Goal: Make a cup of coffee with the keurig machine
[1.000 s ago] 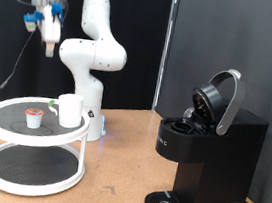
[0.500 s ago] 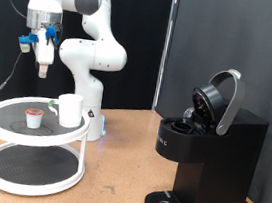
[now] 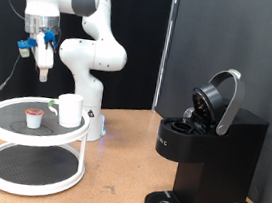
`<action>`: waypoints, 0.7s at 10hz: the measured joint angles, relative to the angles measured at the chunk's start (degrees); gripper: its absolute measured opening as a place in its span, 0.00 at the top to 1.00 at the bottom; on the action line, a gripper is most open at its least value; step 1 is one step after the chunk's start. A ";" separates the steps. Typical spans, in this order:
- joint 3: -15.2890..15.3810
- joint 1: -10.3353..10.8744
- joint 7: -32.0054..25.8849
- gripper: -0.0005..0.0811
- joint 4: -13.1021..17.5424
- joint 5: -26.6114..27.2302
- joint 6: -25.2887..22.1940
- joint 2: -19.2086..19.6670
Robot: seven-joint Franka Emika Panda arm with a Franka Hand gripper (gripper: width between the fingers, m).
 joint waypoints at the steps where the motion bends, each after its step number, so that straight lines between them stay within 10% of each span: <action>1: -0.10 -0.03 0.25 0.09 -0.99 -0.18 1.81 0.72; 7: -0.22 -1.17 1.75 0.09 -4.96 -2.42 14.87 8.08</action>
